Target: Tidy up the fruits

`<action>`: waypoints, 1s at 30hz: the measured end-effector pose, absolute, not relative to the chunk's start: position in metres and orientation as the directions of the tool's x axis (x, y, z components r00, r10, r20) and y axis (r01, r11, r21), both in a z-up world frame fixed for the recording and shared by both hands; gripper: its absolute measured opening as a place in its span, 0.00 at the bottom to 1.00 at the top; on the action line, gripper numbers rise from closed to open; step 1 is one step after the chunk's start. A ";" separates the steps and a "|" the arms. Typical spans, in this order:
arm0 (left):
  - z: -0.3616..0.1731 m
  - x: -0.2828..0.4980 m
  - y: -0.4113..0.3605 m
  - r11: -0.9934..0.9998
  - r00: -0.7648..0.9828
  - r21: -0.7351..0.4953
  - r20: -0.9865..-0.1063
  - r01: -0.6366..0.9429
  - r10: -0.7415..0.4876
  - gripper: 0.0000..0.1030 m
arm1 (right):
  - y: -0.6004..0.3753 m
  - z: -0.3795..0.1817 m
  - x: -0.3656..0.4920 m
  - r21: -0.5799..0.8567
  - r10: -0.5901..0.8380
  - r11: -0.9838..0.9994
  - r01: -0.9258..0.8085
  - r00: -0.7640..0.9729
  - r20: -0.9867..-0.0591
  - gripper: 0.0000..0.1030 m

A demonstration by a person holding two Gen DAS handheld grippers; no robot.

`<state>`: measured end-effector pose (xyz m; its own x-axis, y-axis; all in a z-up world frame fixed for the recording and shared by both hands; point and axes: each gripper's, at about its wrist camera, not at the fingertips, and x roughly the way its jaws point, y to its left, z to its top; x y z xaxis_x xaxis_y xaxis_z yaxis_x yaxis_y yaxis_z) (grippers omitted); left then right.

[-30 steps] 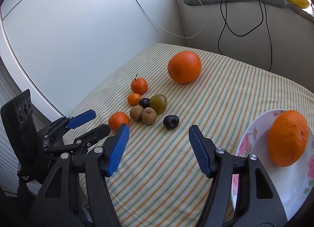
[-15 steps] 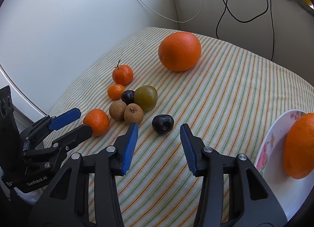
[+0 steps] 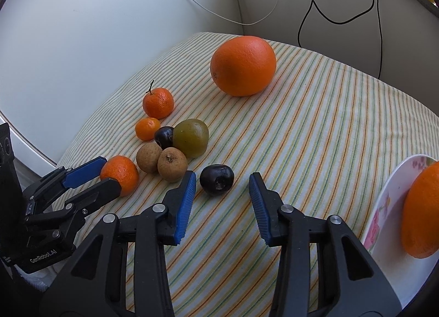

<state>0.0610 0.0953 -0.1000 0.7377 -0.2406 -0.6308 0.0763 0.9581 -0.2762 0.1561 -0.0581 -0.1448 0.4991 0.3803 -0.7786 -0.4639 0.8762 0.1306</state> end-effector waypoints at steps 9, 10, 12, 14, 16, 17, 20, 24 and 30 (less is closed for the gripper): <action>-0.101 0.062 0.097 0.950 0.726 -0.301 -0.635 0.080 -0.262 0.46 | -0.052 -0.146 0.162 0.117 0.380 0.870 -0.479 0.501 -0.777 0.39; -0.101 0.062 0.097 0.951 0.725 -0.299 -0.637 0.081 -0.262 0.46 | -0.052 -0.146 0.161 0.116 0.381 0.869 -0.482 0.501 -0.777 0.37; -0.102 0.063 0.096 0.952 0.721 -0.294 -0.641 0.085 -0.263 0.46 | -0.050 -0.146 0.159 0.109 0.379 0.868 -0.484 0.504 -0.776 0.29; -0.102 0.063 0.094 0.953 0.719 -0.289 -0.642 0.092 -0.264 0.41 | -0.050 -0.146 0.158 0.112 0.382 0.868 -0.485 0.503 -0.775 0.25; -0.101 0.066 0.092 0.952 0.718 -0.289 -0.642 0.097 -0.268 0.38 | -0.051 -0.146 0.158 0.120 0.387 0.867 -0.484 0.502 -0.774 0.25; -0.101 0.066 0.092 0.952 0.719 -0.289 -0.642 0.096 -0.268 0.38 | -0.051 -0.146 0.158 0.122 0.389 0.867 -0.484 0.501 -0.773 0.25; -0.101 0.065 0.092 0.953 0.721 -0.289 -0.640 0.093 -0.264 0.37 | -0.052 -0.146 0.158 0.123 0.390 0.866 -0.485 0.501 -0.772 0.25; -0.100 0.062 0.091 0.954 0.726 -0.284 -0.637 0.091 -0.259 0.37 | -0.053 -0.146 0.156 0.129 0.397 0.864 -0.486 0.501 -0.769 0.24; -0.097 0.059 0.088 0.954 0.733 -0.284 -0.629 0.094 -0.260 0.37 | -0.058 -0.142 0.151 0.144 0.412 0.861 -0.488 0.503 -0.759 0.24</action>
